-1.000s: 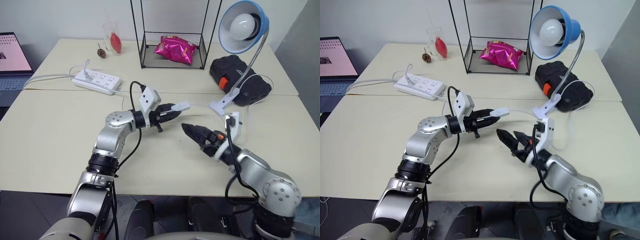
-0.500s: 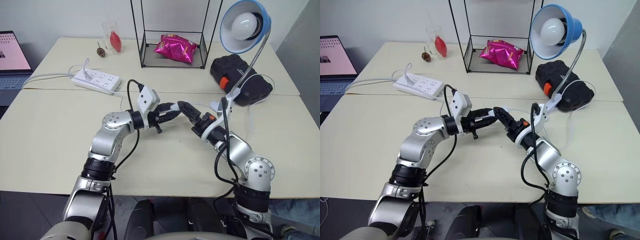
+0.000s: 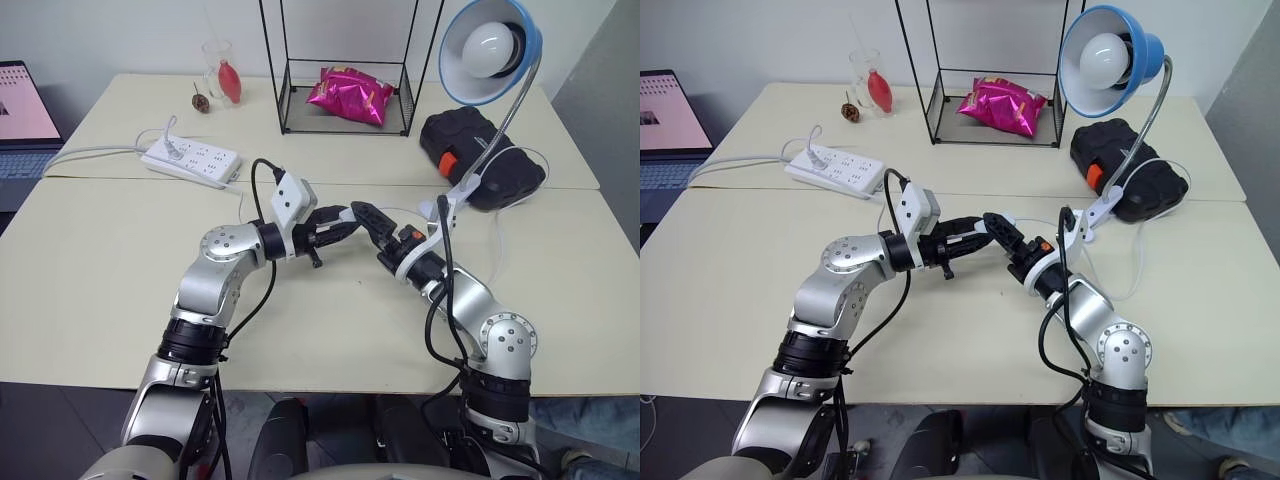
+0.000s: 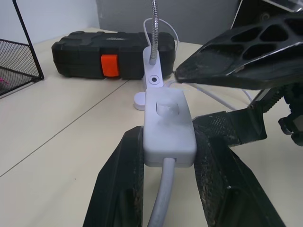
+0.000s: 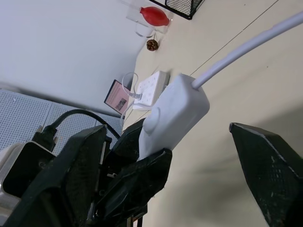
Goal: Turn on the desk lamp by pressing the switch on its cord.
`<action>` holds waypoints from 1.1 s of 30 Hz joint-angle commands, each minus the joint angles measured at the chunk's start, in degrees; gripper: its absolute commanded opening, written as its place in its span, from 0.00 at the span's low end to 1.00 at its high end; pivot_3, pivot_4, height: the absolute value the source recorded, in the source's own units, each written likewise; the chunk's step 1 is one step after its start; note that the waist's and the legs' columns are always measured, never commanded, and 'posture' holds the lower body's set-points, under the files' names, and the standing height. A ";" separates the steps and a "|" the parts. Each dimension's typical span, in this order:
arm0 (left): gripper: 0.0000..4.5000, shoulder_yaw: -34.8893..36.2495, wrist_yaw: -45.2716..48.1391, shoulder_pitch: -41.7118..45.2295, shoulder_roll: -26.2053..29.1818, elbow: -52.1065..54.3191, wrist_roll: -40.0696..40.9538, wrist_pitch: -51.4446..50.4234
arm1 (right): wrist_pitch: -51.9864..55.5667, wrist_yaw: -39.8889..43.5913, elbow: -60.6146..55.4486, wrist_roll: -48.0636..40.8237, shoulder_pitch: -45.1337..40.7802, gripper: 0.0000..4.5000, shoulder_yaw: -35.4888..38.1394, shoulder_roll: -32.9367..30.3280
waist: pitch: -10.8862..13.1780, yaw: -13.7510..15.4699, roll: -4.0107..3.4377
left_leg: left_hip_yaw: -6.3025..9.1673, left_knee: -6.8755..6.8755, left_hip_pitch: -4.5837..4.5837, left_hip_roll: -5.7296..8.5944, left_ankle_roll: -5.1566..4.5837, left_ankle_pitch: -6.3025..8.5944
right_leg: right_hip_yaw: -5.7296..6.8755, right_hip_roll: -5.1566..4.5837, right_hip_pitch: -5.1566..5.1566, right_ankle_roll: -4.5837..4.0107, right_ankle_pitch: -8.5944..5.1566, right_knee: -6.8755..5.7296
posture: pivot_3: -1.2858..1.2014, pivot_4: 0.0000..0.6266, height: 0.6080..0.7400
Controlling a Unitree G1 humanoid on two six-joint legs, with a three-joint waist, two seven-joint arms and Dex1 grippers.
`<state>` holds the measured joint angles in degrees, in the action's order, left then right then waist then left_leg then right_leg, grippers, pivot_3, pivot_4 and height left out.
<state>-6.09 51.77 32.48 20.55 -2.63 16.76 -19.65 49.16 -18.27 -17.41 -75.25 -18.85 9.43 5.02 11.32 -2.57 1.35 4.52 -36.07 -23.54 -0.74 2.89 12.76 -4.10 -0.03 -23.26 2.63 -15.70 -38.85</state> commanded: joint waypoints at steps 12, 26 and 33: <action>0.24 0.83 -0.87 -0.07 0.77 3.18 1.28 -0.41 | -1.44 0.32 -0.23 -0.71 -1.19 0.16 -1.99 0.11 | 0.00 -0.18 0.00 | 0.01 0.00 0.00 0.00 0.00 0.00 | 0.01 0.00 0.00 -0.02 0.01 -0.01 | 0.52 0.24 1.00; 0.24 0.79 -0.97 -0.01 0.61 3.51 1.22 -0.67 | -2.82 2.64 -0.85 0.27 -0.97 0.44 -3.26 -1.15 | 0.00 -0.24 0.00 | 0.00 0.00 0.00 0.00 0.00 0.00 | 0.00 0.00 0.00 -0.05 0.03 -0.01 | 0.52 0.24 1.00; 0.24 0.69 -0.78 -0.14 0.70 4.09 1.70 -1.19 | -2.99 3.54 0.18 1.49 -1.28 0.56 -3.85 -1.55 | 0.00 -0.27 0.00 | 0.01 0.00 0.00 0.00 0.00 0.00 | 0.01 0.00 0.00 -0.05 0.03 -0.02 | 0.52 0.24 1.00</action>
<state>-5.68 50.72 31.62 21.15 -0.98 17.47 -21.04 46.80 -15.89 -16.33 -73.65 -19.36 5.94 3.36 11.31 -2.84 1.35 4.53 -36.08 -23.54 -0.75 2.89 12.76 -4.09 -0.03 -23.26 2.58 -15.67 -38.87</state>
